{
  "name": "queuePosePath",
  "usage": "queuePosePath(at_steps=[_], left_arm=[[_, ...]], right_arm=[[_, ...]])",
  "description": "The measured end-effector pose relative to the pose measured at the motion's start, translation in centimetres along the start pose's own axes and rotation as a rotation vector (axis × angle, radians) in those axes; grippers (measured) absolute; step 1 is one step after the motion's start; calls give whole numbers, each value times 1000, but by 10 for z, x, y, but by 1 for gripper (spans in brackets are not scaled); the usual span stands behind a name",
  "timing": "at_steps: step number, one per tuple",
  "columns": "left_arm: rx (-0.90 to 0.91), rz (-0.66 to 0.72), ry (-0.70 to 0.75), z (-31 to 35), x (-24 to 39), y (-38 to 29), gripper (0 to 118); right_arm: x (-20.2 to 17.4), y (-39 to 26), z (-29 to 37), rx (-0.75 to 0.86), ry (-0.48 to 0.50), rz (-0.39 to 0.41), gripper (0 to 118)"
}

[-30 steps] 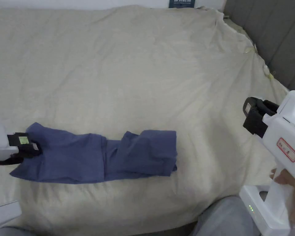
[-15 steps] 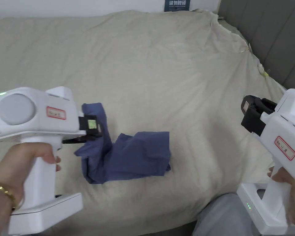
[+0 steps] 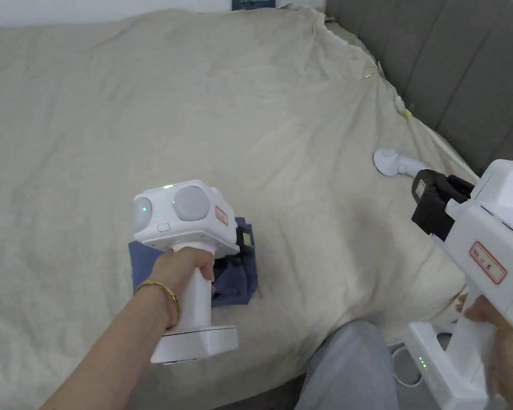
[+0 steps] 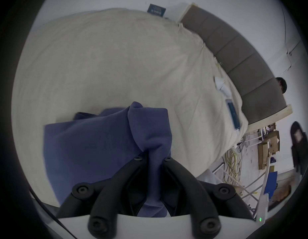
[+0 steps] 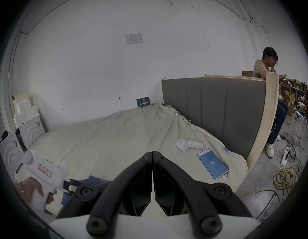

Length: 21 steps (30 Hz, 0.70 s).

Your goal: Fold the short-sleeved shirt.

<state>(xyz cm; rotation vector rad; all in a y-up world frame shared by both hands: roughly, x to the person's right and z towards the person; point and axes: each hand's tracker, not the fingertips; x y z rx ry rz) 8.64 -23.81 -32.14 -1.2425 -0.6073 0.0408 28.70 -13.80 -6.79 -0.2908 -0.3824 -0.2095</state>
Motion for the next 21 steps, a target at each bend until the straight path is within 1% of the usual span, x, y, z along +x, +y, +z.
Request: queuePosePath(at_steps=[2, 3, 6, 7, 8, 10, 11, 13, 15, 16, 17, 18, 19, 20, 21], left_arm=[[10, 9, -12, -11, 0, -2, 22], [18, 18, -32, -14, -1, -3, 38], [14, 28, -190, -8, -2, -1, 82], [11, 35, -227, -2, -4, 1, 90], [15, 43, -253, 7, -6, 6, 95], [89, 53, -274, 28, -11, 14, 95], [158, 44, -274, 46, -14, 15, 95], [273, 5, -238, 70, -21, 18, 95], [345, -40, -141, 87, -24, 14, 91], [364, -64, -93, 89, -23, 11, 84], [386, -92, -29, 89, -23, 5, 72], [410, -126, 29, 86, -21, -2, 45], [424, -157, 74, 80, -17, -9, 24], [436, -187, 117, 73, -14, -17, 13], [430, -198, 146, 63, -11, -25, 5]], right_arm=[[3, -2, 0, -8, -11, -5, 0], [4, -2, -1, -14, -16, -6, 0], [6, -4, -3, -26, -23, -7, 0], [6, -4, -3, -27, -25, -9, 0], [6, -4, -3, -27, -26, -10, 0], [5, -3, -4, -24, -24, -10, 0], [3, -2, -5, -21, -22, -9, 0], [0, 0, -5, -14, -12, -6, 0], [-4, 1, -6, -11, 1, 1, 0], [-6, 2, -7, -11, 6, 4, 0], [-8, 2, -8, -11, 12, 8, 0], [-10, 2, -8, -11, 18, 12, 0], [-12, 2, -9, -11, 24, 14, 0], [-13, 1, -10, -13, 30, 15, 0], [-14, 0, -10, -14, 35, 16, 0]])
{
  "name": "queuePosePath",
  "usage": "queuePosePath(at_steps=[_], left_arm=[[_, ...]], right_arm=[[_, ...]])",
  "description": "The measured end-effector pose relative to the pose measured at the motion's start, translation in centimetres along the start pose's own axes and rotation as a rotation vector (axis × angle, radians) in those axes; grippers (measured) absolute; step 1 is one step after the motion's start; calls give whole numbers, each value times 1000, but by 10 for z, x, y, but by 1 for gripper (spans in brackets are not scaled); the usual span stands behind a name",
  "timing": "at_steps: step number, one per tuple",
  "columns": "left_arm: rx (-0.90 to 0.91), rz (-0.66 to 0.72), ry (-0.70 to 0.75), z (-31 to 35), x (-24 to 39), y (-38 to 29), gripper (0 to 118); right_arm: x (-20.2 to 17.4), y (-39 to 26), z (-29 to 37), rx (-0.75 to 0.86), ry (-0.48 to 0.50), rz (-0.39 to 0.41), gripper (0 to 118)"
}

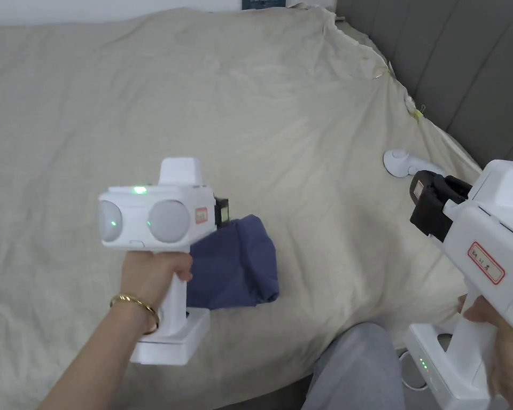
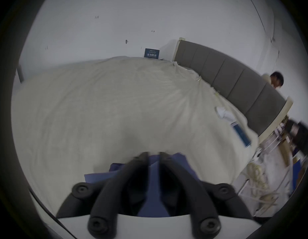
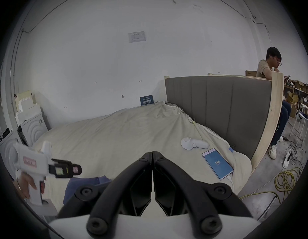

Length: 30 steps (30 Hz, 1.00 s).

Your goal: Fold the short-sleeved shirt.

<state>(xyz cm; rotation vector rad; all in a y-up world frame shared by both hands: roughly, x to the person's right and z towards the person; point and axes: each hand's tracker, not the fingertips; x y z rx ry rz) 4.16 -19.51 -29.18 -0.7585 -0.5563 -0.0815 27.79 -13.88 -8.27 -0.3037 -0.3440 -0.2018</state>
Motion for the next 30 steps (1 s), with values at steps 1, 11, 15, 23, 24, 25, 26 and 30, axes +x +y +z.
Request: queuePosePath(at_steps=[1, 11, 15, 23, 24, 25, 26, 30], left_arm=[[-14, -2, -8, -4, 4, -7, 0], [-124, -216, 3, -69, 78, -67, 0], [-150, -365, 8, -84, 101, -74, 0], [-182, -237, -104, -76, 93, -46, 0], [-153, -106, -166, -66, 80, -36, 0], [-120, -28, -200, -57, 70, -28, 0], [-70, 31, -201, -45, 58, -18, 0], [144, 96, -128, 7, 13, 7, 0]], right_arm=[[0, -1, 0, -2, 3, 1, 0], [17, -8, 1, -30, -27, -14, 0], [27, -11, 0, -44, -53, -26, 0], [28, -11, -3, -59, -67, -26, 0], [26, -9, -3, -55, -64, -20, 0], [24, -7, -4, -53, -60, -16, 0], [21, -5, -5, -49, -55, -10, 0], [0, 3, -8, -19, -23, 28, 0]])
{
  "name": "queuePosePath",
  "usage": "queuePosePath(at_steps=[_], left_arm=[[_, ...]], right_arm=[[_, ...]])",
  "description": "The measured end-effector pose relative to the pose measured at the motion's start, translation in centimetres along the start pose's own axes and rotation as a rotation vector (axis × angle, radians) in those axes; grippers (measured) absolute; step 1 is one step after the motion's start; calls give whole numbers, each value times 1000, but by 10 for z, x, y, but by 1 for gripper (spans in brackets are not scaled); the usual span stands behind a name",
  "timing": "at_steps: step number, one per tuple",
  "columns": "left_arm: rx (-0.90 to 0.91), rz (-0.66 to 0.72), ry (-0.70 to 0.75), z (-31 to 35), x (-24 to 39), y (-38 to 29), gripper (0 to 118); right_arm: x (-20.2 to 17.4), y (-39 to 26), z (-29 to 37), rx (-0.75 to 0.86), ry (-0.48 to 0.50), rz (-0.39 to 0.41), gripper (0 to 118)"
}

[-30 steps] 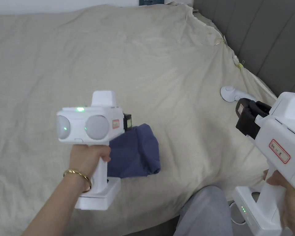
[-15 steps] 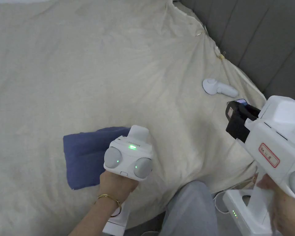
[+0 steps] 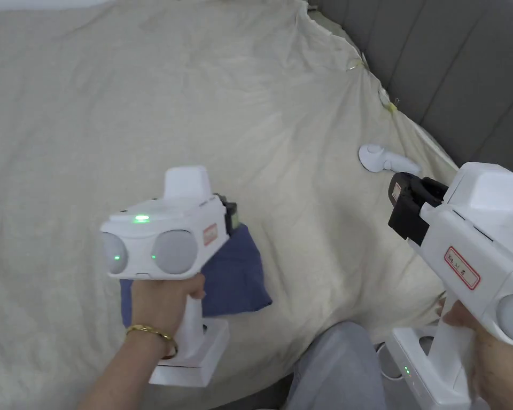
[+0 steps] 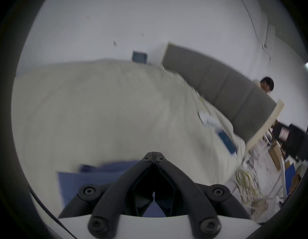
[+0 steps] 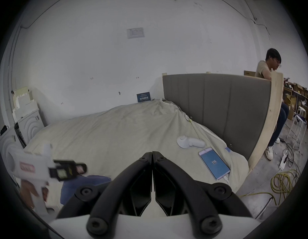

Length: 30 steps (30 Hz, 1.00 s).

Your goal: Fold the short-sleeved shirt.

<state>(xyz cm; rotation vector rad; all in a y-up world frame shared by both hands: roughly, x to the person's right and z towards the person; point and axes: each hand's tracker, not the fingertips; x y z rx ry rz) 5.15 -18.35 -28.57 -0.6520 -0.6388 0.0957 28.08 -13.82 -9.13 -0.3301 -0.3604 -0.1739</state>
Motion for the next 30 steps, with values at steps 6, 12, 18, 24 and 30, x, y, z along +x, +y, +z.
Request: queuePosePath(at_steps=[6, 12, 18, 24, 30], left_arm=[[196, -71, 226, 65, -52, 2, 0], [187, -78, 322, 100, -85, -23, 0], [158, -18, 346, 118, -108, -39, 0], [144, 10, 350, 124, -120, -44, 0], [104, 64, 275, 119, -128, -40, 7]], right_arm=[[-54, 1, -17, 24, 103, 68, 0], [-131, -38, -60, -8, 204, 85, 0], [-196, -110, -107, -199, 302, 165, 0], [-207, -164, -128, -314, 251, 248, 0], [-207, -170, -131, -305, 244, 256, 0]])
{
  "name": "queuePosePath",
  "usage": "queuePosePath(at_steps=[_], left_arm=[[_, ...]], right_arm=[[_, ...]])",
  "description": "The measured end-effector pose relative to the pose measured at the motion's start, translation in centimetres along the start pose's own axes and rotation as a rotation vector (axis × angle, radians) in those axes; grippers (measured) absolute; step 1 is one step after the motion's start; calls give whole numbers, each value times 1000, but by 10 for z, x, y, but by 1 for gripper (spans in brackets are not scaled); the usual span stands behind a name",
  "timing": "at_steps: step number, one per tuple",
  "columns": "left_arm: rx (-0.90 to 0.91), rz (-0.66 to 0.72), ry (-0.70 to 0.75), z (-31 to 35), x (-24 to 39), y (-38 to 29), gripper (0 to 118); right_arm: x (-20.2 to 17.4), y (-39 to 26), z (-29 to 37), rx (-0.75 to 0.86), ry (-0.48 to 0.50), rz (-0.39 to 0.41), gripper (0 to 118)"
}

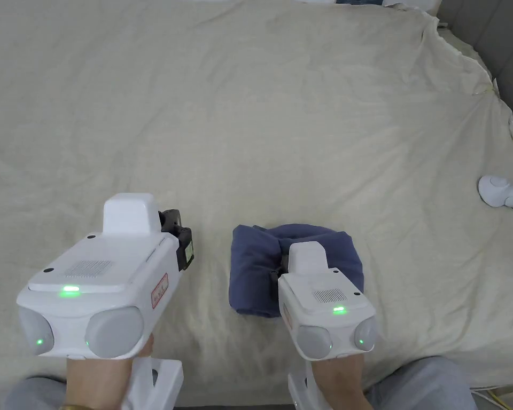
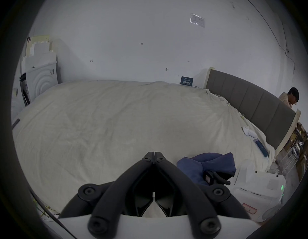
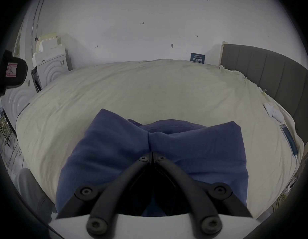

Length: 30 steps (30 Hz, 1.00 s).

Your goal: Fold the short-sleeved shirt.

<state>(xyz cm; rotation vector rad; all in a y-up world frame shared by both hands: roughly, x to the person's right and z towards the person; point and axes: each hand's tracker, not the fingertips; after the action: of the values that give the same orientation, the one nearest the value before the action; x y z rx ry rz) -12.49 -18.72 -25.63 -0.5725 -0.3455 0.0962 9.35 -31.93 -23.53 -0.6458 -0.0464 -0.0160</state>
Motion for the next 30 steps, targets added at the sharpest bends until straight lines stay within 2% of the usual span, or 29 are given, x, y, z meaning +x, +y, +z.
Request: queuePosePath(at_steps=[1, 2, 3, 4, 5, 7, 9, 12, 14, 16, 22, 24, 30], left_arm=[[-25, 39, -42, -3, -3, 3, 17], [-58, 95, -88, -9, -9, 7, 34], [-83, 155, -152, -15, -15, 11, 64], [-110, 212, -212, -21, -21, 14, 83], [-151, 299, -290, -31, -31, 16, 83], [-222, 443, -418, -53, -45, 17, 99], [-288, 490, -536, -76, -55, 13, 114], [-435, 493, -623, -117, -66, 2, 114], [-580, 512, -627, -140, -67, -8, 115], [-643, 526, -645, -154, -68, -20, 115], [-736, 490, -759, -178, -56, -42, 115], [-697, 508, -829, -181, -55, -43, 115], [-742, 564, -876, -197, -56, -41, 114]], right_arm=[[0, 0, 0, -1, 2, -1, 0], [1, 1, 0, -3, 3, 1, 0], [2, 1, 0, -5, 6, 0, 0], [2, 2, 1, -9, 9, -6, 0], [4, 3, 0, -14, 14, -17, 0], [7, 4, -1, -21, 25, -34, 0], [9, 4, -1, -25, 40, -29, 0], [11, 6, 0, -33, 52, -27, 0], [11, 7, 0, -36, 55, -25, 0], [12, 6, 0, -35, 60, -25, 0], [14, 6, 0, -38, 75, -41, 0], [16, 4, 0, -35, 81, -54, 0], [22, 4, 0, -40, 109, -130, 0]])
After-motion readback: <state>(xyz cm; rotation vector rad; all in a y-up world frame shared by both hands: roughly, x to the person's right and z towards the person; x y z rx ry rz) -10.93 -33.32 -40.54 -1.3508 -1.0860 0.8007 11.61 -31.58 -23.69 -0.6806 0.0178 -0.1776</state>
